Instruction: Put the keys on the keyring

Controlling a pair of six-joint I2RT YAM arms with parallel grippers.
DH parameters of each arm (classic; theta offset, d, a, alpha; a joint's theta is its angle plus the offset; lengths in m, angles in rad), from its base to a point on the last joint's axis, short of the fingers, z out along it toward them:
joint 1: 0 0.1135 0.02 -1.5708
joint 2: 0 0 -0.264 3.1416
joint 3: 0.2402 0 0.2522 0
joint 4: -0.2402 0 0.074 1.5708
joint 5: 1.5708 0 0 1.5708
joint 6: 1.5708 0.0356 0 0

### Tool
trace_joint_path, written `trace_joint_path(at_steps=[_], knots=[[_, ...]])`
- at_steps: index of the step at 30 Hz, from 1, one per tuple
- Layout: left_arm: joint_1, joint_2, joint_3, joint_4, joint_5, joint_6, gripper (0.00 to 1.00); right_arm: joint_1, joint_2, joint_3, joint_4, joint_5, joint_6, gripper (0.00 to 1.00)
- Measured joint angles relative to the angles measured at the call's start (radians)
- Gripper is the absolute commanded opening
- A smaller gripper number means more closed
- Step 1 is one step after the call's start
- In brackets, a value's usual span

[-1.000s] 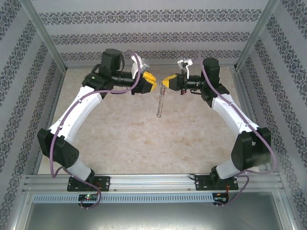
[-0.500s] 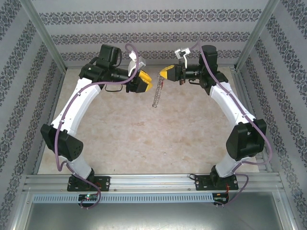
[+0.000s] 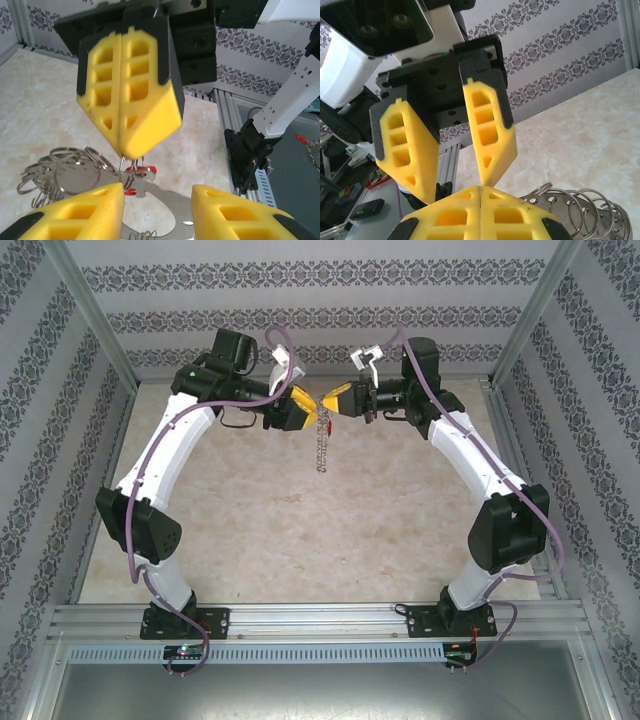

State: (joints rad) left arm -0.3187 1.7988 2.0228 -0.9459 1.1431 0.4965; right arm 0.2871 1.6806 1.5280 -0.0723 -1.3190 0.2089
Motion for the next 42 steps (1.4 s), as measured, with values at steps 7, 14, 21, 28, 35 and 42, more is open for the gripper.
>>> trace_joint_path(at_steps=[7, 14, 21, 28, 35, 42], knots=[[0.000, 0.040, 0.046, -0.025, 0.033, 0.016, 0.40, 0.006, 0.000, -0.024, -0.006, 0.000, -0.008, 0.00], [0.000, 0.065, 0.046, -0.039, 0.040, 0.018, 0.40, 0.006, -0.019, -0.032, -0.006, 0.000, -0.018, 0.00], [0.000, 0.089, 0.072, -0.039, 0.072, 0.017, 0.39, 0.006, -0.050, -0.032, -0.005, 0.000, -0.026, 0.00], [0.000, 0.106, 0.083, -0.039, 0.110, 0.015, 0.33, 0.013, -0.050, -0.032, -0.006, -0.003, -0.026, 0.00], [0.000, 0.106, 0.083, -0.039, 0.141, 0.012, 0.25, 0.012, -0.050, -0.032, -0.006, -0.004, -0.026, 0.00], [0.000, 0.106, 0.083, -0.043, 0.159, 0.016, 0.12, 0.012, -0.050, -0.032, -0.006, -0.005, -0.030, 0.00]])
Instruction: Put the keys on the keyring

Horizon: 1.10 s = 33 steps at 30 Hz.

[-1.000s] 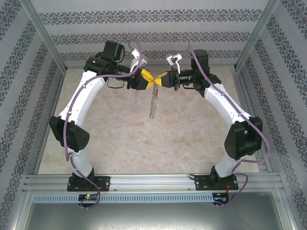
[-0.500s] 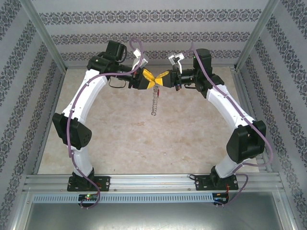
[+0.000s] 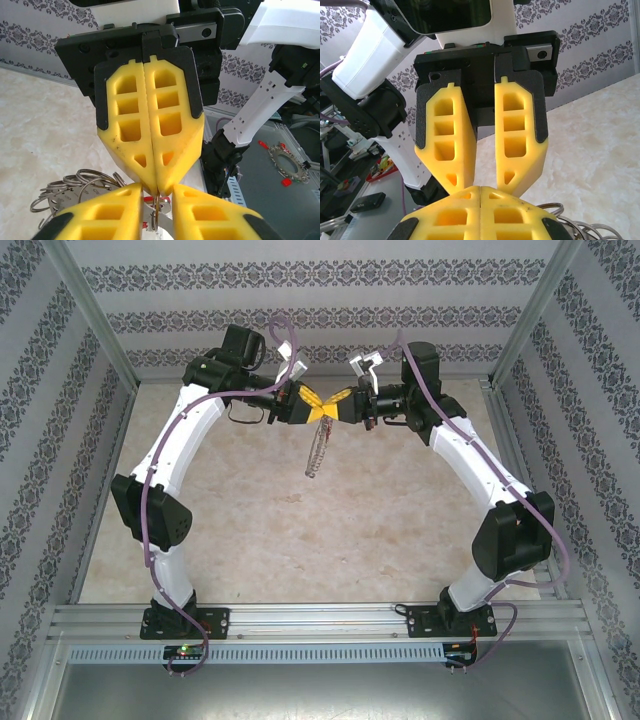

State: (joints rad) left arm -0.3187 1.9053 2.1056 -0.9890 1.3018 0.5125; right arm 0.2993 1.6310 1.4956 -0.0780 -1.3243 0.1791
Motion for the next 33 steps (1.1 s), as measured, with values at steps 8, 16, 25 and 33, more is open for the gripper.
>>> trace_joint_path(at_steps=[8, 16, 25, 33], knots=[[0.005, 0.000, 0.000, -0.018, 0.008, 0.011, 0.01, 0.000, 0.000, 0.000, 0.000, -0.001, 0.000, 0.00], [0.005, 0.000, 0.000, -0.036, 0.012, 0.033, 0.16, 0.006, 0.000, 0.000, 0.000, -0.001, 0.000, 0.00], [0.006, 0.000, 0.000, -0.068, 0.015, 0.049, 0.26, 0.006, 0.000, 0.000, 0.001, 0.010, 0.000, 0.00], [0.006, 0.000, -0.003, -0.074, 0.015, 0.053, 0.24, 0.006, 0.000, 0.000, 0.003, 0.014, 0.000, 0.00]])
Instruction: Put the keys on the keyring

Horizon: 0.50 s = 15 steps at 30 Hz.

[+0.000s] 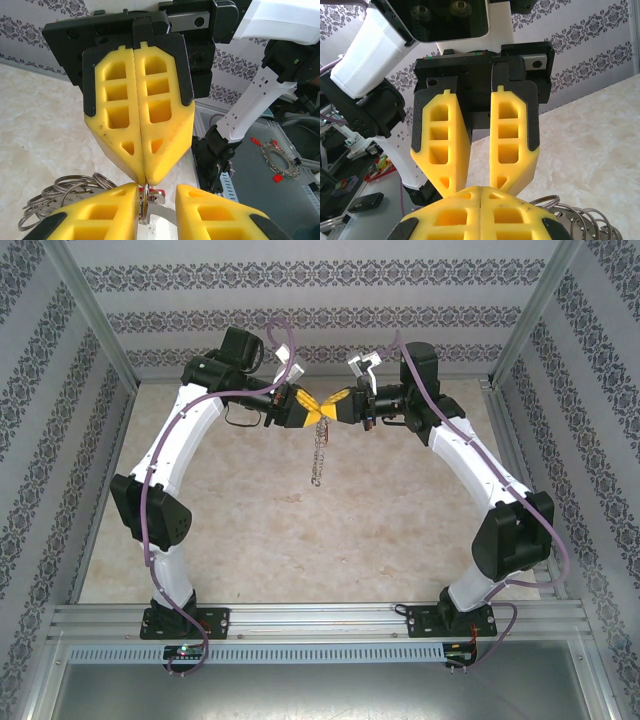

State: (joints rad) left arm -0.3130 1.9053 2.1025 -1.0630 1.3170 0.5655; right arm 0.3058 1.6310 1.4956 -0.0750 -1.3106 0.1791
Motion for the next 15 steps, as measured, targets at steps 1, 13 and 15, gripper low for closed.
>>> trace_joint_path(at_steps=[1, 13, 15], knots=[[0.000, 0.000, 0.000, 0.000, 0.000, 0.000, 0.23, 0.000, 0.000, 0.000, 0.000, 0.000, 0.000, 0.00], [0.000, 0.000, -0.019, 0.056, -0.001, -0.049, 0.00, 0.000, 0.000, 0.000, 0.001, -0.008, 0.000, 0.00], [0.000, 0.000, -0.031, 0.078, 0.000, -0.066, 0.00, -0.001, 0.000, 0.000, 0.000, -0.005, 0.000, 0.00]])
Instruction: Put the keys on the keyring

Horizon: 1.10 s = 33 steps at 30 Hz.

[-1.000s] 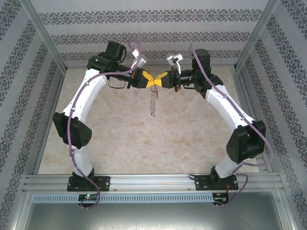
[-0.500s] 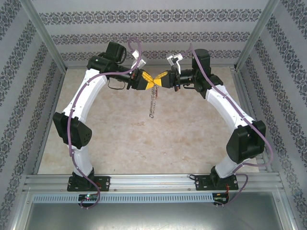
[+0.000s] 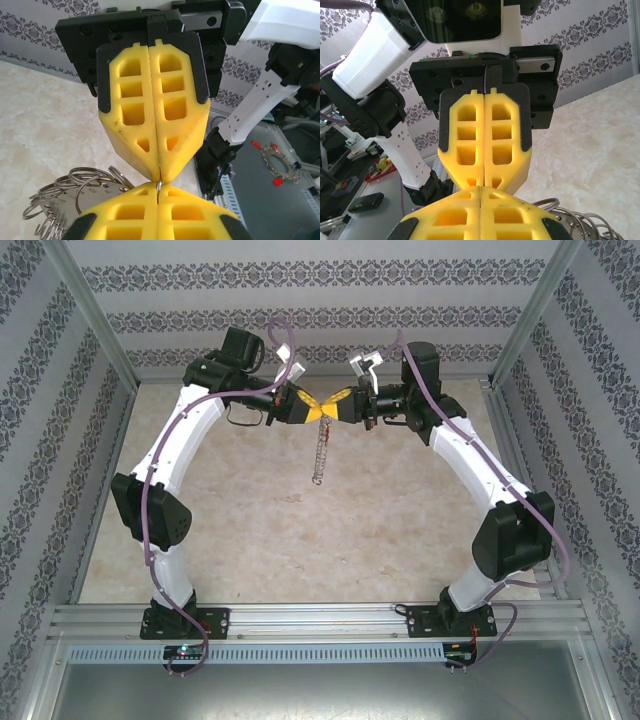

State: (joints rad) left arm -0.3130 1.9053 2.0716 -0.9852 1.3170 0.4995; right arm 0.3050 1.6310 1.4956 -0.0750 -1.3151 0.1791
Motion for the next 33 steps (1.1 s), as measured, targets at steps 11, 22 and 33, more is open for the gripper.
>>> trace_joint_path(at_steps=[11, 22, 33], knots=[[-0.008, -0.022, -0.164, 0.239, -0.056, -0.148, 0.00, -0.039, -0.065, -0.046, 0.034, 0.069, 0.043, 0.46], [-0.008, -0.132, -0.266, 0.447, -0.116, -0.271, 0.00, -0.081, -0.190, -0.222, 0.113, 0.135, 0.107, 0.44], [-0.008, -0.162, -0.276, 0.509, -0.117, -0.322, 0.00, -0.051, -0.188, -0.266, 0.166, 0.136, 0.130, 0.43]])
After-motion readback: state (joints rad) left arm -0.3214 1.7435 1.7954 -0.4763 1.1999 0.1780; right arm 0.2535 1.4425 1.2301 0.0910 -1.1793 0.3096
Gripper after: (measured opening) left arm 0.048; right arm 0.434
